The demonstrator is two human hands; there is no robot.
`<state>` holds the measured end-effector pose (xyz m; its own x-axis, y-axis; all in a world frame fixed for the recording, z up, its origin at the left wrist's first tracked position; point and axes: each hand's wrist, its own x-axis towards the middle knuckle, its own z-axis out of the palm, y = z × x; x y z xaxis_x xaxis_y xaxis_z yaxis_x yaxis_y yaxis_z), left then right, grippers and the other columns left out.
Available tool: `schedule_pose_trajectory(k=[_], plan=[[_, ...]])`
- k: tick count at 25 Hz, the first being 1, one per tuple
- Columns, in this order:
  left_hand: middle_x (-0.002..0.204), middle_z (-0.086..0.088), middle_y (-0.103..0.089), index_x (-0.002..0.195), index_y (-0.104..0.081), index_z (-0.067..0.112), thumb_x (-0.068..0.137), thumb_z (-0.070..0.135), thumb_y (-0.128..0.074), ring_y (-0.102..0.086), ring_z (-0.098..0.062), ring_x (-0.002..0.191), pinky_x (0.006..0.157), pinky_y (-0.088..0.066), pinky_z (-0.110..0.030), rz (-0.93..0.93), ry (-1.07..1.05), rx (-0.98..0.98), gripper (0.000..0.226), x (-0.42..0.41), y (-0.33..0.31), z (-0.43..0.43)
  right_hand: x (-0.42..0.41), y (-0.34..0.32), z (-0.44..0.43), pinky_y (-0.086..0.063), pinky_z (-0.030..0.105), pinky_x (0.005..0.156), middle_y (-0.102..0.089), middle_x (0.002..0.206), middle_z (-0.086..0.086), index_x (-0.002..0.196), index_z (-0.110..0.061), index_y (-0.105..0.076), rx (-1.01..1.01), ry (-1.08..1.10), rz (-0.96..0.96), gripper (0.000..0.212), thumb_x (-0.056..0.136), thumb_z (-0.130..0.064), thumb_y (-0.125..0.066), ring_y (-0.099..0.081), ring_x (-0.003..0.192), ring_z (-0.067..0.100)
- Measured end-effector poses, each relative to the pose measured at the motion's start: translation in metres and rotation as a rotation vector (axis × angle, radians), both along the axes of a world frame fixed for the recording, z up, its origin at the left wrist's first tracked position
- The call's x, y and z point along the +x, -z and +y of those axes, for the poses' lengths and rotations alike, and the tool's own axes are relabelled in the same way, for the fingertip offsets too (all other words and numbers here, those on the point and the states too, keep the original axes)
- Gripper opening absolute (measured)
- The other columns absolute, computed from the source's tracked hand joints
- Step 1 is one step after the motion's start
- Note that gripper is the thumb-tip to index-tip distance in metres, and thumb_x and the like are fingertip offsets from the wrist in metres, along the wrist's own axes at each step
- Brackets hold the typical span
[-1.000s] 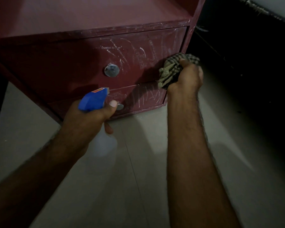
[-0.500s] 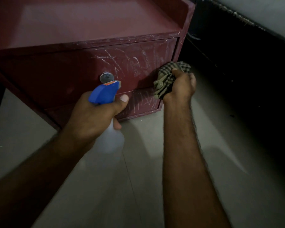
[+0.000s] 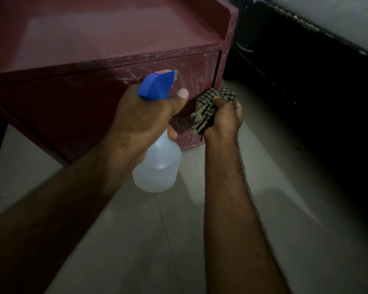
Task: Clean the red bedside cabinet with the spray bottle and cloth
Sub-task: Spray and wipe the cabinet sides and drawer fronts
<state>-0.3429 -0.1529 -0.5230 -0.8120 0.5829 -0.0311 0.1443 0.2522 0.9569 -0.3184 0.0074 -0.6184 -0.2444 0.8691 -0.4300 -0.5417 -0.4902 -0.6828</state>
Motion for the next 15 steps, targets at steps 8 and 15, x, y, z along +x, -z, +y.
schedule_pose_trajectory(k=[8,15], plan=[[0.071,-0.002,-0.070,0.103,-0.064,0.024,0.085,0.049,-0.072,-0.069,-0.013,0.054,0.068,-0.045,-0.028,-0.021,0.021,-0.127,0.032,0.011,0.017,-0.022,-0.001,-0.024,0.004,-0.066,0.048,0.077,-0.067,0.122,0.013,0.155,-0.022,-0.043,0.068,0.058,0.010,0.076,0.090,0.009,-0.067,-0.075,0.091,0.028],[0.069,-0.016,-0.071,0.096,-0.064,0.012,0.088,0.048,-0.068,-0.073,-0.025,0.068,0.070,-0.050,-0.032,-0.002,0.012,-0.156,0.037,0.016,0.017,-0.044,-0.004,-0.016,-0.005,-0.066,0.043,0.078,-0.067,0.122,0.009,0.155,-0.022,-0.044,0.001,0.053,-0.059,0.074,0.090,0.007,-0.065,-0.072,0.093,0.024]])
